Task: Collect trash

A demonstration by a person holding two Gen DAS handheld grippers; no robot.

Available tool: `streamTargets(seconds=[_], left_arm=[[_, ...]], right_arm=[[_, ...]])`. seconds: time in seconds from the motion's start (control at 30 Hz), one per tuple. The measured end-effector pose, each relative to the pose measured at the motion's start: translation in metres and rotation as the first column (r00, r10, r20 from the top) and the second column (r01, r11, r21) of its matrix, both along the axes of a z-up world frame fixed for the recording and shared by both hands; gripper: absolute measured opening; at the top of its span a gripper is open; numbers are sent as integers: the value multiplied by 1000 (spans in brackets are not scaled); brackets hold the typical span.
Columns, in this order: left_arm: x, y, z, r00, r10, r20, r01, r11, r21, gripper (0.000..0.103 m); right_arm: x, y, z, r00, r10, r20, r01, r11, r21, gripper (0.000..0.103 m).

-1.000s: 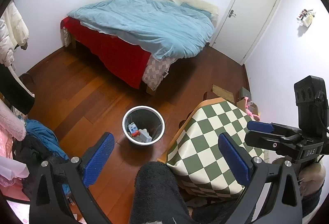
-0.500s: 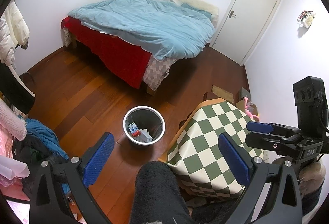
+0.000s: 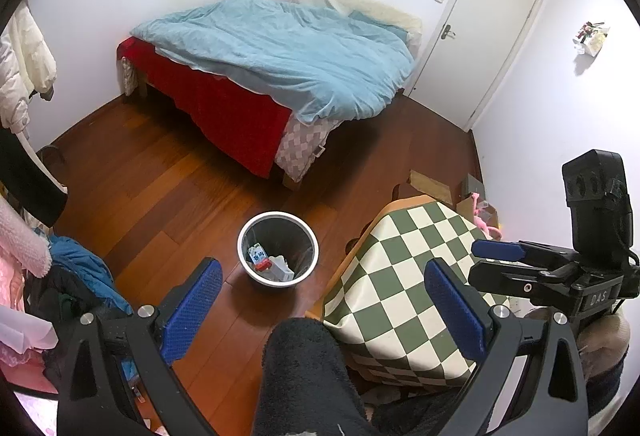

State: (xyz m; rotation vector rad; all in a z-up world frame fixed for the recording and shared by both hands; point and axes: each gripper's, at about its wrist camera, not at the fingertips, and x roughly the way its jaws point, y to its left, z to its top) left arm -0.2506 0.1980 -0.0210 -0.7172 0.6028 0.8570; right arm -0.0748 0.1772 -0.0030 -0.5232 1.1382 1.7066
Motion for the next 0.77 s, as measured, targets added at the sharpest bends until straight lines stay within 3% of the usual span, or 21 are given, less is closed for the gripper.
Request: streamTargets(seconds=[0.77], left_arm=[[-2,0,-3,1000,-3,1,3,1000,-13,103]], right_arm=[[-9,-3,-8,1000,10,8,-9,1000,-15,103]])
